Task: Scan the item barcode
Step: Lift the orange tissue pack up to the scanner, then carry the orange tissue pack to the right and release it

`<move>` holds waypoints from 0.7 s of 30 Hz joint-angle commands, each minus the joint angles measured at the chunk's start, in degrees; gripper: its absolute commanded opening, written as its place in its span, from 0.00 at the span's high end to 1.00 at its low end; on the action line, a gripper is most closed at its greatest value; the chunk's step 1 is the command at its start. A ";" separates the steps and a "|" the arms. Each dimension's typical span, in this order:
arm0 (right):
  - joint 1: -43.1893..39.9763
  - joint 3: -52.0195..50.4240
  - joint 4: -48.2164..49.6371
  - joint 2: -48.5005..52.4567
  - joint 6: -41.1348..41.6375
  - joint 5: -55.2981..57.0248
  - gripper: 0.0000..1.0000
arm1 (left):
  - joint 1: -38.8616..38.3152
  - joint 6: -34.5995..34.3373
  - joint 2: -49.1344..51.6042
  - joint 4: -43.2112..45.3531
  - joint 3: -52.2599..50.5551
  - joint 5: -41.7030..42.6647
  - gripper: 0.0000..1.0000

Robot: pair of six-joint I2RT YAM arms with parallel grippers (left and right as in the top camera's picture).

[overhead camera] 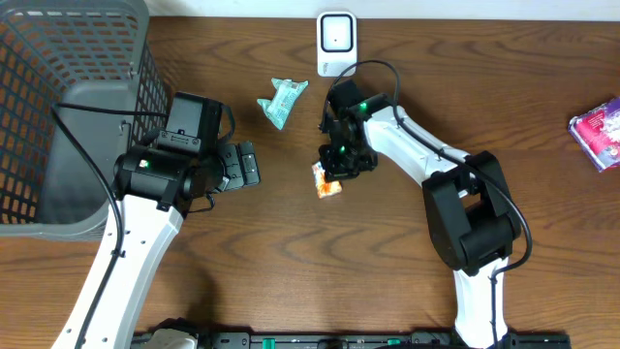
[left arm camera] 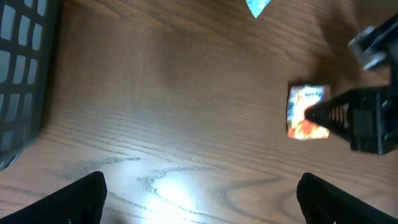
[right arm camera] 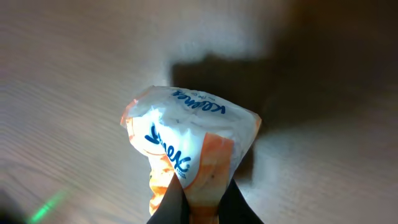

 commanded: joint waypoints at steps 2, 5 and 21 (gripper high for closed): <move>-2.25 12.15 0.72 -0.17 2.62 10.19 0.99 | 0.02 0.50 0.11 -0.15 -0.07 -0.33 0.02; -2.78 17.99 4.48 -0.17 4.04 26.80 0.99 | 0.02 0.50 0.11 -0.15 -0.04 -0.33 0.02; -2.45 17.66 45.66 7.72 -24.15 51.76 0.99 | 0.02 0.50 0.11 -0.15 -0.04 -0.35 0.02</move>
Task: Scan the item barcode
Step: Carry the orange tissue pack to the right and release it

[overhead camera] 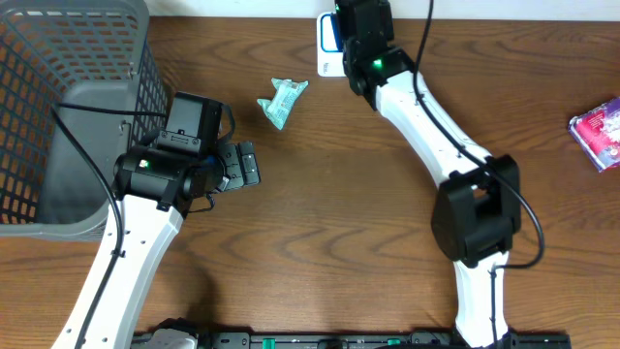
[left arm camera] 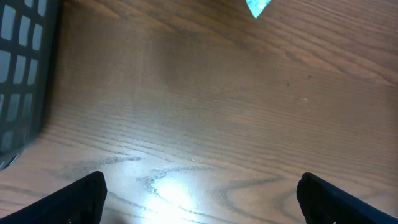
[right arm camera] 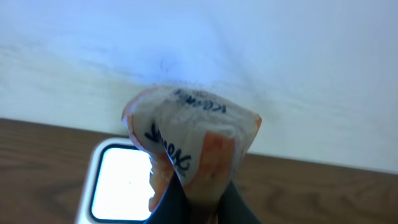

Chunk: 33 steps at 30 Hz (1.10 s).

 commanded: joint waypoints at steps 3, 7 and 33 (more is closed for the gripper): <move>0.15 -0.72 2.78 7.30 -7.34 2.89 0.99 | 0.02 0.50 0.11 -0.15 -0.07 -0.35 0.02; 0.46 -0.72 3.76 8.13 -7.41 4.81 0.99 | 0.02 0.50 0.11 -0.15 -0.04 -0.35 0.02; -30.34 -0.72 -31.76 5.75 2.16 30.58 0.99 | 0.02 0.50 0.11 -0.15 -0.07 -0.35 0.02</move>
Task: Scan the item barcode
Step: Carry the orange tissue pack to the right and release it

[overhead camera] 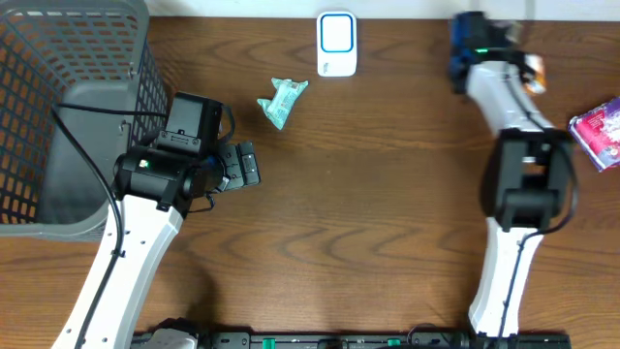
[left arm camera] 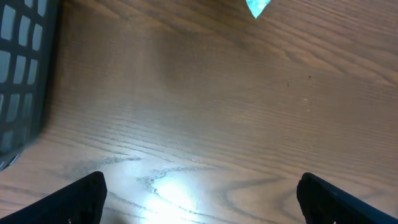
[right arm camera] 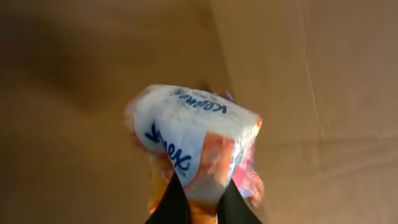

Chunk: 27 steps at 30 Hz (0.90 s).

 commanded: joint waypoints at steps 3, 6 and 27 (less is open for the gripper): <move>-7.56 0.26 -5.51 -2.40 4.66 -10.64 0.83 | 0.02 0.50 0.11 -0.15 -0.04 -0.33 0.02; -10.47 0.26 -7.02 -2.40 7.02 -19.10 0.01 | 0.02 0.50 0.11 -0.15 -0.04 -0.35 0.02; 4.07 0.28 -7.61 -11.13 13.20 -67.54 0.01 | 0.02 0.50 0.11 -0.15 -0.04 -0.35 0.02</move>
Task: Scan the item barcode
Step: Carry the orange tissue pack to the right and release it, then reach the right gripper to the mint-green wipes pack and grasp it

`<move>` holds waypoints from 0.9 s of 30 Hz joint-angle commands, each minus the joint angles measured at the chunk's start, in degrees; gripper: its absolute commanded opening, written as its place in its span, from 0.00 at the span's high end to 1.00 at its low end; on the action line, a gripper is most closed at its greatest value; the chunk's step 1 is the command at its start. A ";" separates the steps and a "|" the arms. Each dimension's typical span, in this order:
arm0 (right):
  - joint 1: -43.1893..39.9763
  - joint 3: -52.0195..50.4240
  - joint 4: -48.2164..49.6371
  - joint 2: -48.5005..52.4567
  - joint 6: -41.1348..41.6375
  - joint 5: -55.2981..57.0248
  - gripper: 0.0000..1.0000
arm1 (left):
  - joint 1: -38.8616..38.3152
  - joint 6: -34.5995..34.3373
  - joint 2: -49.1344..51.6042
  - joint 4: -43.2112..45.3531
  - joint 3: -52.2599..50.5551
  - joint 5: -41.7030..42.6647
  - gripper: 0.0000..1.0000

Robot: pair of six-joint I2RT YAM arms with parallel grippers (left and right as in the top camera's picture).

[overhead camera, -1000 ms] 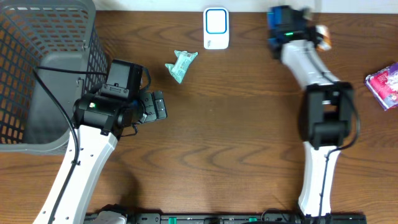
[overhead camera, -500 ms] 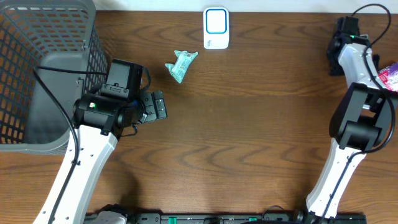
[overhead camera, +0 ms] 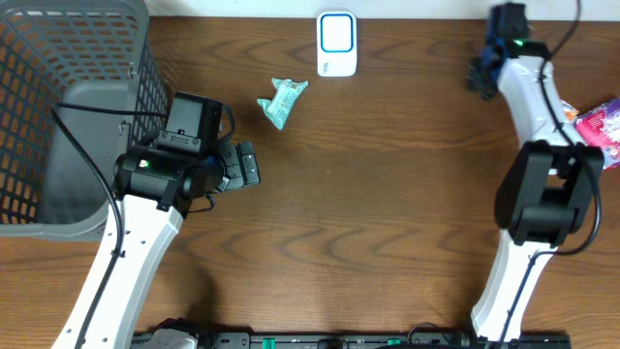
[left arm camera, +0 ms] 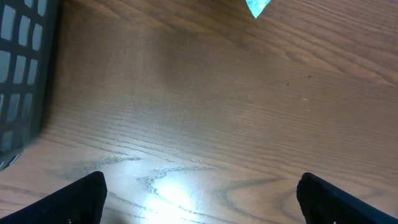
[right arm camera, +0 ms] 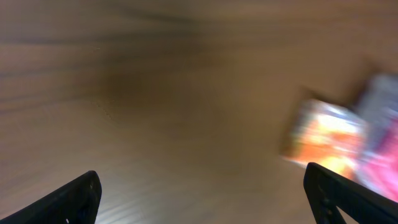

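The orange and white tissue packet [overhead camera: 566,113] lies on the table at the far right, beside a pink packet [overhead camera: 599,124]. It shows blurred in the right wrist view as the orange packet [right arm camera: 323,134]. My right gripper [overhead camera: 481,75] is open and empty over bare wood to the left of it; its fingertips [right arm camera: 82,194] stand wide apart. The white barcode scanner [overhead camera: 336,44] stands at the back middle. My left gripper [overhead camera: 246,164] is open and empty over the table, near the basket.
A grey mesh basket [overhead camera: 58,107] fills the left rear corner. A crumpled teal wrapper [overhead camera: 282,100] lies left of the scanner, and its tip, the teal wrapper [left arm camera: 256,7], shows at the top of the left wrist view. The wooden table [overhead camera: 387,213] spreads between the arms.
My right gripper has let go of the orange packet, which now lies beside the pink packet. The gripper is open and has moved a little left. The left arm has not moved.
My right gripper was shut on the orange packet at the table's middle. Then it held the packet up in front of the scanner. Then it held it at the far right by the pink packet, where it now lies released.
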 commanded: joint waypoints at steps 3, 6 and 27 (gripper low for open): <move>9.25 0.26 2.60 -1.95 1.11 -43.87 0.01 | 0.02 0.50 0.11 -0.13 -0.07 -0.35 0.02; 13.88 0.24 7.89 -0.39 3.93 -48.94 0.01 | 0.02 0.50 0.11 -0.13 -0.07 -0.35 0.02; 31.87 0.24 26.47 14.64 38.84 -30.88 0.19 | 0.02 0.50 0.11 -0.13 -0.07 -0.33 0.02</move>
